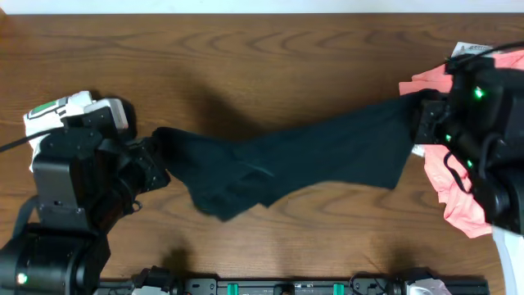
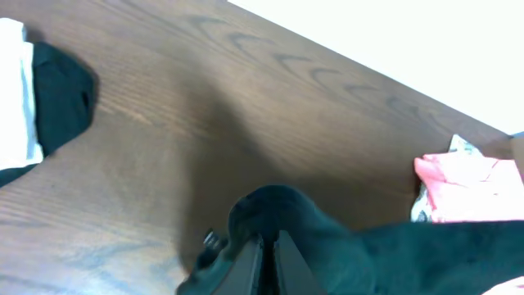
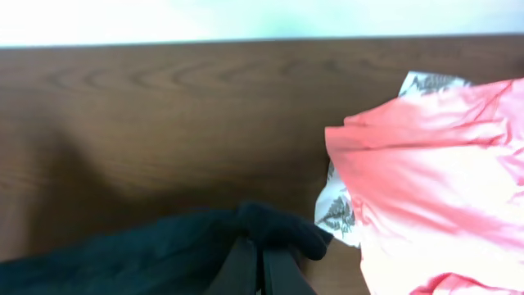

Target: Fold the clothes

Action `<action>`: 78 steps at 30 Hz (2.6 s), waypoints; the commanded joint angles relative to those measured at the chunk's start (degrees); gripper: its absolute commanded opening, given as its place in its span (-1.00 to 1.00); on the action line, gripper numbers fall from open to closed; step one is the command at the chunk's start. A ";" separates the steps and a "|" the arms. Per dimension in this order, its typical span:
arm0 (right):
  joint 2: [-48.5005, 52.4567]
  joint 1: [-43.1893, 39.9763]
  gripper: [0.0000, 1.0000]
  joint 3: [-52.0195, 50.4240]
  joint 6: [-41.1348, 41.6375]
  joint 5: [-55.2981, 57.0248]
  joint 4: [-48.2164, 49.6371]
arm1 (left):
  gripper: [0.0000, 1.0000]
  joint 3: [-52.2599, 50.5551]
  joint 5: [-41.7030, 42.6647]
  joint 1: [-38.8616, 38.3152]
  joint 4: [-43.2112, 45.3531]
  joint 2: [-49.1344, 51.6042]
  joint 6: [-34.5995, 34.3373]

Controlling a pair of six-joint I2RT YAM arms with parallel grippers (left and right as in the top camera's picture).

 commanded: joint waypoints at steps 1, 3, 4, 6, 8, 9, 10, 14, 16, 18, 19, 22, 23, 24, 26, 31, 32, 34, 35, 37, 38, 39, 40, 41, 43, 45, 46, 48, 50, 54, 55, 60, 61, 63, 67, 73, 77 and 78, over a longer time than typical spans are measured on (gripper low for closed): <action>5.53 -0.66 -0.98 0.68 -0.81 0.96 -0.35 | -0.88 0.57 0.35 0.31 1.49 3.98 -1.38; 9.25 -0.66 -0.98 0.68 -1.03 0.96 0.20 | -0.88 0.57 0.35 0.31 2.95 7.26 -1.36; 11.30 -0.66 -0.98 0.68 -1.29 0.96 0.83 | -0.88 0.57 0.33 0.31 3.91 9.29 -1.20; 15.87 -0.76 -0.98 0.68 -2.40 0.98 3.21 | -0.88 0.57 0.33 0.31 6.47 13.64 -0.68; 19.54 -1.01 -0.98 0.68 -2.56 0.98 6.49 | -0.88 0.59 0.33 0.31 10.25 17.99 0.48; 21.77 -1.29 -0.98 0.72 -2.56 0.98 9.09 | -0.88 0.59 0.31 0.31 13.03 20.57 1.18; 23.58 -1.55 -0.98 0.79 -2.56 0.98 11.65 | -0.88 0.59 0.31 0.31 15.87 22.84 1.31; 27.93 -2.05 -0.98 2.91 -2.54 0.96 20.87 | -0.88 1.53 0.63 1.18 27.28 30.14 1.66; 28.24 -2.08 -0.98 6.10 -2.51 0.98 22.67 | -0.88 3.72 2.34 2.29 29.55 32.15 1.66; 28.22 -2.25 -0.98 9.84 -2.56 1.22 22.82 | -0.88 7.08 4.04 3.80 29.77 33.03 1.70; 28.22 -2.40 -0.98 11.93 -2.54 1.22 22.32 | -0.88 8.44 4.26 4.48 29.73 33.00 1.68; 28.22 -3.21 -0.98 16.59 -2.58 1.22 19.10 | -0.89 12.87 5.22 6.80 28.28 32.46 1.92; 28.22 -3.52 -0.98 17.38 -2.58 1.22 17.94 | -0.88 14.14 5.62 7.39 27.10 32.35 2.08; 28.22 -3.80 -0.98 17.88 -2.58 1.22 16.55 | -0.88 15.10 6.38 7.85 25.88 32.24 2.12; 28.22 -3.89 -0.97 17.99 -2.56 1.22 13.22 | -0.88 15.85 8.52 8.28 21.92 32.11 2.12; 28.30 -3.76 -0.97 16.96 -2.49 0.79 0.59 | -0.88 14.93 9.33 7.89 9.09 32.65 2.14; 28.35 -3.76 -0.97 16.65 -2.49 0.79 -1.60 | -0.88 14.64 9.35 7.87 6.80 32.65 2.32; 28.39 -3.76 -0.97 15.61 -2.51 0.81 -4.57 | -0.88 14.16 9.33 7.85 2.05 32.65 3.04; 28.39 -3.76 -0.97 15.10 -2.51 0.81 -5.16 | -0.88 14.08 9.35 7.80 0.61 32.70 3.04; 28.39 -3.76 -0.98 14.21 -2.54 0.81 -5.49 | -0.88 13.73 9.35 7.26 -1.36 32.74 3.61; 28.39 -3.76 -0.98 13.86 -2.54 0.79 -5.53 | -0.88 13.55 9.33 6.91 -1.62 32.74 4.15; 28.39 -3.76 -0.97 13.55 -2.51 0.79 -5.53 | -0.88 13.29 9.33 6.43 -1.66 32.74 4.31; 28.39 -3.76 -0.98 13.42 -2.51 0.79 -5.55 | -0.88 13.05 9.31 5.90 -1.62 32.76 4.31; 28.39 -3.76 -0.98 13.42 -2.51 0.81 -5.62 | -0.88 12.85 9.31 5.44 -1.40 32.87 4.37; 28.39 -3.76 -0.98 13.42 -2.51 0.81 -5.64 | -0.88 12.33 9.31 4.31 -0.04 33.09 5.25; 28.39 -3.76 -0.98 13.42 -2.51 0.81 -5.75 | -0.86 11.69 9.31 3.15 1.97 33.75 5.81; 28.39 -3.76 -0.98 13.42 -2.51 0.81 -5.92 | -0.80 11.39 9.31 2.64 3.04 34.21 5.81; 28.39 -3.76 -0.98 13.42 -2.51 0.81 -6.32 | -0.56 11.15 9.31 1.44 5.27 36.11 5.90; 28.39 -3.76 -0.97 13.42 -2.51 0.81 -6.54 | -0.20 11.15 9.35 0.39 7.39 38.56 6.03; 28.39 -3.76 -0.98 13.42 -2.51 0.81 -6.56 | 0.20 11.15 11.96 -1.60 13.66 45.70 6.36; 28.39 -3.76 -0.97 13.42 -2.54 0.81 -6.56 | 0.25 11.15 14.58 -1.95 16.02 47.93 6.91; 28.39 -3.76 -0.97 13.40 -2.54 0.81 -7.10 | 0.41 11.15 20.81 -2.40 25.70 57.83 7.04; 28.39 -3.76 -0.98 13.40 -2.54 0.79 -7.21 | 0.42 11.15 21.49 -2.40 27.45 60.00 7.02; 28.39 -3.76 -0.98 13.40 -2.54 0.79 -7.52 | 0.42 11.15 24.17 -2.40 30.84 63.93 7.04; 28.39 -3.76 -0.98 13.40 -2.54 0.79 -8.04 | 0.42 11.15 30.84 -2.40 36.65 69.75 6.40; 28.39 -3.76 -0.97 13.40 -2.54 0.79 -8.04 | 0.41 11.15 33.44 -2.54 42.03 75.69 3.17; 28.39 -3.76 -0.98 13.40 -2.54 0.79 -8.04 | 0.41 11.15 34.64 -3.52 44.13 77.61 2.73; 28.39 -3.76 -0.97 13.40 -2.54 0.79 -8.04 | 0.41 11.15 34.62 -3.96 44.54 78.03 2.73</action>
